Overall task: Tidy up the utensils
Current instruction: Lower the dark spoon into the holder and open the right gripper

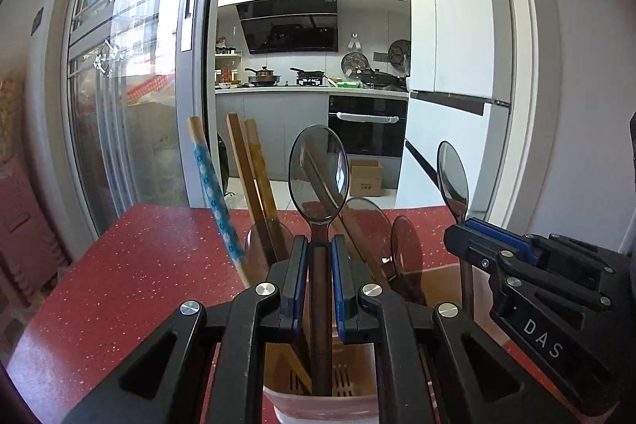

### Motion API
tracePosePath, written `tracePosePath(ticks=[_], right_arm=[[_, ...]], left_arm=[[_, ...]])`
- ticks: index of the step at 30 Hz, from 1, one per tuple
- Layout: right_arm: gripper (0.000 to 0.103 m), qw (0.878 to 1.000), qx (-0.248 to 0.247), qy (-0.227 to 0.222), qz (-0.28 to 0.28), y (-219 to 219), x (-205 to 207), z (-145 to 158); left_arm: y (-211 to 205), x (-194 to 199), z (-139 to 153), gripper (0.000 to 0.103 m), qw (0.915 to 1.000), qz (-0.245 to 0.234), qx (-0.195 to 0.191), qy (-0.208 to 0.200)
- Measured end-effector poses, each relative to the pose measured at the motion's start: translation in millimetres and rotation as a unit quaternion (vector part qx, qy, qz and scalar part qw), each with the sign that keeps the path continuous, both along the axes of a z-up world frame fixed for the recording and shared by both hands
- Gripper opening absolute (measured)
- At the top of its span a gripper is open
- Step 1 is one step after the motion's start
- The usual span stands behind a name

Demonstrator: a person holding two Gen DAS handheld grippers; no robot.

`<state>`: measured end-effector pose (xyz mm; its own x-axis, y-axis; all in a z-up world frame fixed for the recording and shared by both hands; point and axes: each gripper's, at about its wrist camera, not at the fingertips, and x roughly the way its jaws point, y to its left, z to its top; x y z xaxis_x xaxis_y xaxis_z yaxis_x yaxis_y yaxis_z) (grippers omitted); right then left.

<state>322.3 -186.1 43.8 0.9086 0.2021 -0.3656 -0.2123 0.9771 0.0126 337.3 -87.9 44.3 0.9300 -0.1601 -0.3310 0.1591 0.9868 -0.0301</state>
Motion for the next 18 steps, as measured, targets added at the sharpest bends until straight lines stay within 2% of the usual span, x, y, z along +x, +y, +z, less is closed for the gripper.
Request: tracePosePath(ticks=[11,12,15,18], right_arm=[[0.013,0.999,-0.007,0.024,0.019,4.7,-5.6,-6.0],[0.016,0.999,-0.005,0.030,0.022,4.4,-4.5,-5.7],[0.033,0.999,0.004,0.041,0.020,2.1,-3.9,-3.8],[0.034,0.999,0.013,0.039,0.016,-1.0,-7.6,0.1]], left_arm=[[2.0,-6.2,-6.3,0.041,0.9998,0.002,0.016,0.015],[2.2,-6.8,-6.0,0.041,0.9997,0.002,0.017,0.017],[3.0,-7.7,-6.2,0.041,0.9996,0.003,0.019,0.022],[4.7,-8.1,-5.8,0.041,0.9995,0.006,0.022,0.024]])
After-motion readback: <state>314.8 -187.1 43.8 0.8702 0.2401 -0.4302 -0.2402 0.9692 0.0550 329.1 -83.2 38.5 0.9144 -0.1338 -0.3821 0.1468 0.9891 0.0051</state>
